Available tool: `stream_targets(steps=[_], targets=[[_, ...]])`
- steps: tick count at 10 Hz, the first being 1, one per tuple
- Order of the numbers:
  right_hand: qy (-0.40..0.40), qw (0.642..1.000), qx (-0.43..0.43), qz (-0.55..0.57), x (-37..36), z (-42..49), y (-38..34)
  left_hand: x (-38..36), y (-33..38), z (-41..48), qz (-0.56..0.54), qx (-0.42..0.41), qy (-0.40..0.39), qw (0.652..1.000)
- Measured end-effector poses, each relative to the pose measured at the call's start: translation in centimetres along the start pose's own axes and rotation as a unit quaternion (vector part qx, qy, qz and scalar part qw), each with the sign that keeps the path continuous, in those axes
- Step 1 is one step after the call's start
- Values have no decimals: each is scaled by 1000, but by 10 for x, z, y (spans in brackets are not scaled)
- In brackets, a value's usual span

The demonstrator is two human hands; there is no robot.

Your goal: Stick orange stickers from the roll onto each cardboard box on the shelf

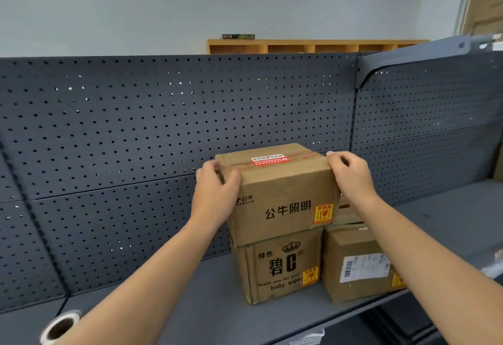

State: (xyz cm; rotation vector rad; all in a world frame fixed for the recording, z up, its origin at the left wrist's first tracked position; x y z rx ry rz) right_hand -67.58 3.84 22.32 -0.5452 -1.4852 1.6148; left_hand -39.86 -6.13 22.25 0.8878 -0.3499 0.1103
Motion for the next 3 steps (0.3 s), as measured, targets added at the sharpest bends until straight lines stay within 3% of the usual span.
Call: stream_targets(steps=[1, 2, 3], targets=[[36, 992, 119, -26, 7, -12, -23, 7, 7, 0, 90, -72, 8, 993], [24, 972, 223, -72, 12, -29, -42, 14, 18, -8, 148, -149, 17, 978], [-51, 955, 257, -137, 9, -46, -50, 20, 34, -17, 184, -223, 36, 957]])
Point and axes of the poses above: each hand's wrist, its own z-axis towards the middle knuckle, its own x-axis out of the back of the hand, y = z × x, the point moved 3 cm from there along z, towards the middle knuckle, and after that the axes turned 13 degrees about -x, right-handed, at the moved point
